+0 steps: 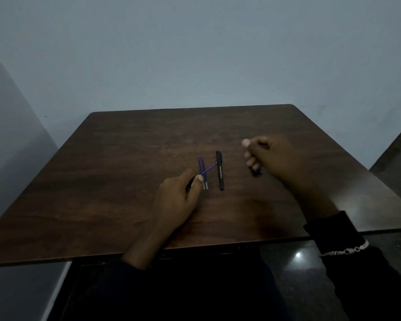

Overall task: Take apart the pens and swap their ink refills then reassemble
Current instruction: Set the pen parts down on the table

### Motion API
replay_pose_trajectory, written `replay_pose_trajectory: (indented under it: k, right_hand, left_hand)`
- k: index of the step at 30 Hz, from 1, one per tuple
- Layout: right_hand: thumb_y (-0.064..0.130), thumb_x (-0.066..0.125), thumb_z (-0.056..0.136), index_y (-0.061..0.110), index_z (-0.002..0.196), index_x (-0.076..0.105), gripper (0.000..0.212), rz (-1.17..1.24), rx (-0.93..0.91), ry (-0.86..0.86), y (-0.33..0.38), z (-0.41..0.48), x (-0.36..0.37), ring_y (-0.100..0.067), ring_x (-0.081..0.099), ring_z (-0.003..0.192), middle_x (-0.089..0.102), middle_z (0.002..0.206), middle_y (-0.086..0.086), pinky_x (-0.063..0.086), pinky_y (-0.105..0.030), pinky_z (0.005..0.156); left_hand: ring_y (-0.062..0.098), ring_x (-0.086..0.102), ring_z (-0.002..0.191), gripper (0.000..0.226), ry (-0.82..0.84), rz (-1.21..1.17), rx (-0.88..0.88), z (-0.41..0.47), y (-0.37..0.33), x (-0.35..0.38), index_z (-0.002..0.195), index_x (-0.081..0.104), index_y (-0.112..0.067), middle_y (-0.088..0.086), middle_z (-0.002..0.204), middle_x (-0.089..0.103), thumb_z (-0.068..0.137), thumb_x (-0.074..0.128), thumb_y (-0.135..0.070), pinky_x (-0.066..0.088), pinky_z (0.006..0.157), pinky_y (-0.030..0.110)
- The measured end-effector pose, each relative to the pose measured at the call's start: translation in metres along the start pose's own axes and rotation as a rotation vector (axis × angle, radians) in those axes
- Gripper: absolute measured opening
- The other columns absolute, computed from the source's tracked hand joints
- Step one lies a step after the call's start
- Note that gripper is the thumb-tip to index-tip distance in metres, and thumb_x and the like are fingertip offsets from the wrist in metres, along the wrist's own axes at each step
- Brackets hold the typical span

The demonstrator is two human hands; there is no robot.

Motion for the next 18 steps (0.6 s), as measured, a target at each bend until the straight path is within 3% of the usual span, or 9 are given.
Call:
replay_pose_trajectory:
  k: [5, 8, 13, 18]
  right_hand:
    - [0.019, 0.073, 0.094, 0.018, 0.091, 0.076, 0.004, 0.296, 0.007, 0.165, 0.007, -0.036, 0.062, -0.013, 0.074, 0.069, 0.079, 0.081, -0.003, 0.059, -0.022, 0.060]
    - [0.017, 0.075, 0.092, 0.012, 0.096, 0.077, 0.006, 0.412, 0.029, 0.207, 0.004, -0.045, 0.087, -0.017, 0.074, 0.075, 0.080, 0.085, -0.007, 0.058, -0.024, 0.064]
    - [0.013, 0.072, 0.094, 0.015, 0.092, 0.078, 0.007, 0.504, 0.007, 0.150, 0.009, -0.047, 0.099, -0.011, 0.069, 0.070, 0.080, 0.083, -0.007, 0.054, -0.022, 0.061]
    - [0.014, 0.069, 0.098, 0.014, 0.081, 0.074, 0.017, 0.489, 0.016, 0.072, 0.012, -0.045, 0.101, -0.017, 0.068, 0.069, 0.078, 0.077, -0.007, 0.054, -0.027, 0.059]
  left_hand:
    - [0.014, 0.046, 0.049, 0.035, -0.037, -0.015, -0.009, 0.001, 0.001, -0.001, 0.073, 0.050, -0.013, -0.007, 0.055, 0.041, 0.106, 0.057, -0.023, 0.037, 0.054, 0.037]
    - [0.015, 0.046, 0.050, 0.031, -0.025, -0.015, 0.001, 0.000, -0.001, 0.000, 0.076, 0.052, -0.011, -0.007, 0.057, 0.044, 0.106, 0.058, -0.016, 0.038, 0.055, 0.038]
    - [0.011, 0.049, 0.057, 0.022, 0.001, 0.018, 0.032, 0.000, -0.004, 0.001, 0.085, 0.059, -0.008, -0.009, 0.067, 0.053, 0.106, 0.058, -0.014, 0.035, 0.058, 0.031]
    - [0.007, 0.045, 0.062, 0.018, 0.024, 0.000, 0.056, 0.000, -0.002, 0.001, 0.088, 0.058, -0.011, -0.014, 0.071, 0.049, 0.106, 0.057, -0.012, 0.027, 0.060, 0.023]
Point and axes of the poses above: each hand's wrist, its own z-axis towards the middle knuckle, its own x-axis out of the palm, y = z × x, the point moved 4 cm from there along z, towards the middle knuckle
